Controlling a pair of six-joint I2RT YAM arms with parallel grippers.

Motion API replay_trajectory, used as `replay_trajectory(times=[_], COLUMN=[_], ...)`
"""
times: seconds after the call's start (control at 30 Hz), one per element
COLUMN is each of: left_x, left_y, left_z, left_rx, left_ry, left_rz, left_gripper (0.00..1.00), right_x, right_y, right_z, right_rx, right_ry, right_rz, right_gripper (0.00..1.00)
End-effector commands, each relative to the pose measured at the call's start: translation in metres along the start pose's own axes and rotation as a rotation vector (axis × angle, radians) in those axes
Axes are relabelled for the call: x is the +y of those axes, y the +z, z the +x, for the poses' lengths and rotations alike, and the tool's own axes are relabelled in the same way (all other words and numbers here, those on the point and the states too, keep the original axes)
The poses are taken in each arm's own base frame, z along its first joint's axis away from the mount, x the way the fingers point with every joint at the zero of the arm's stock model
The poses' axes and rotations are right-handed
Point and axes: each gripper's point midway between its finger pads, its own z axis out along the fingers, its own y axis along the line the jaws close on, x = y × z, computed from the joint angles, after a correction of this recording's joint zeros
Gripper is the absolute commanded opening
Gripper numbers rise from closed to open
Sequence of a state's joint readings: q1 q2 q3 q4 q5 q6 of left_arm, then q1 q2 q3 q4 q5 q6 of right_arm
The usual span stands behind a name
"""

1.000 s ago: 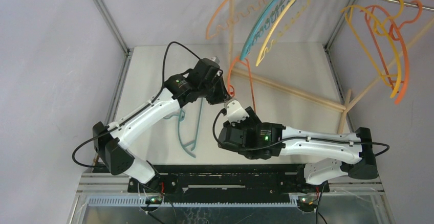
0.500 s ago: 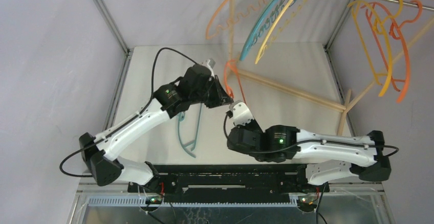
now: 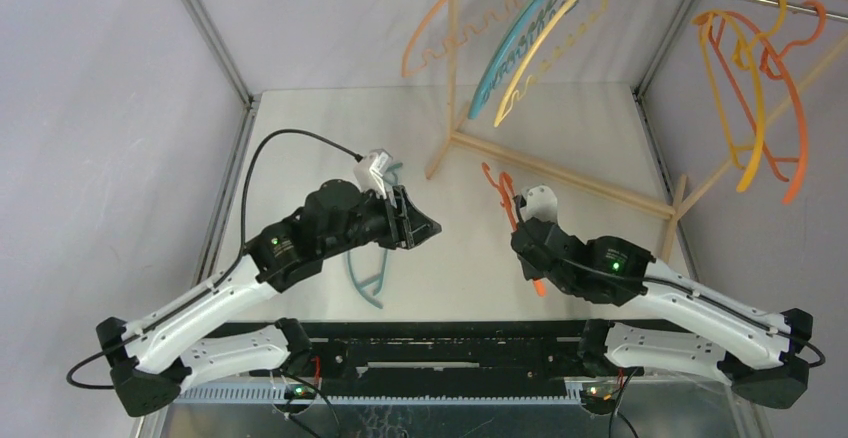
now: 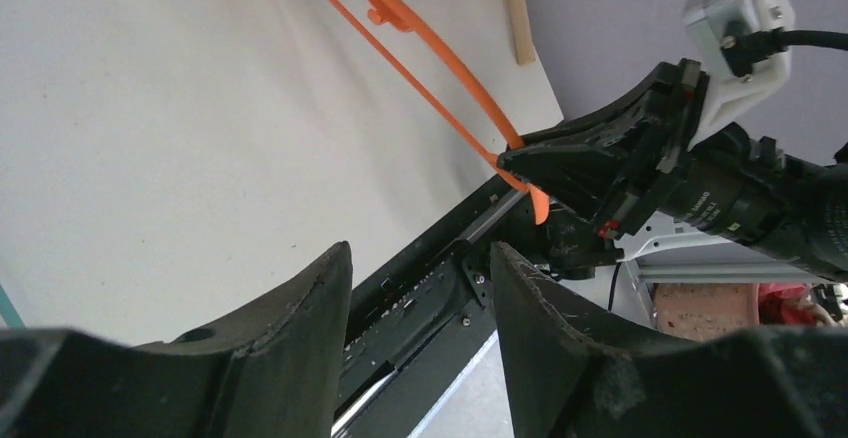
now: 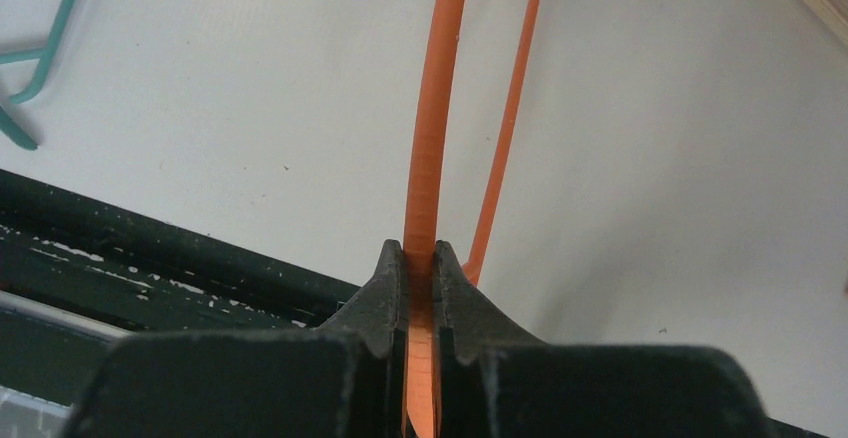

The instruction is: Organize the hangers

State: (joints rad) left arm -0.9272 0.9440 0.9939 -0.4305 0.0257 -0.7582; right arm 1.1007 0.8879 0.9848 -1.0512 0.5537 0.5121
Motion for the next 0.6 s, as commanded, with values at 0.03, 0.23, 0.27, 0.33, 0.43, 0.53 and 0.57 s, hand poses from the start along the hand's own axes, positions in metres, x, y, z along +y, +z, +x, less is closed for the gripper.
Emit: replay_trajectory(times=[0.03,0.23,0.27,0.33,0.43,0.53,0.57], left_x=[0.002,0.1,0.116,0.146,0.177,0.201,0.205], left_y=[0.01,0.014,0.012,0.007,-0.002,-0.011,-0.014], left_z=[-0.017,0.025,0.032,0.044,0.047,0.045,0.044], left_rx=[-0.039,-0.006,-0.007,-0.015,-0.064,-0.103,-0.113], left_ry=[0.046,-0.064,-0.094,-0.155,-0.224,-0.268,-0.267], left_rz=[-0.047,-0.438,-0.49,-0.567,-0.622,-0.669,-0.68], left_gripper=[0.58,0.6,0.61,0.63,0.63,0.63,0.63], right_x=[0.004,-0.029,-0.038,-0.055,-0.075,-0.091,-0.094], right_y=[-0.007,-0.041,-0.048,-0.064,-0.084,-0.098,-0.101], right_z=[-0.018,-0.031,-0.032,-0.04,-0.051,-0.06,-0.062], right_rx=[-0.04,-0.105,-0.118,-0.162,-0.225,-0.263,-0.268], right_ry=[0.085,0.211,0.232,0.284,0.343,0.375,0.379], right_rz=[-0.025,0.046,0.069,0.1,0.131,0.167,0.178], right_gripper=[0.0,0.0,0.0,0.0,0.0,0.0,0.0])
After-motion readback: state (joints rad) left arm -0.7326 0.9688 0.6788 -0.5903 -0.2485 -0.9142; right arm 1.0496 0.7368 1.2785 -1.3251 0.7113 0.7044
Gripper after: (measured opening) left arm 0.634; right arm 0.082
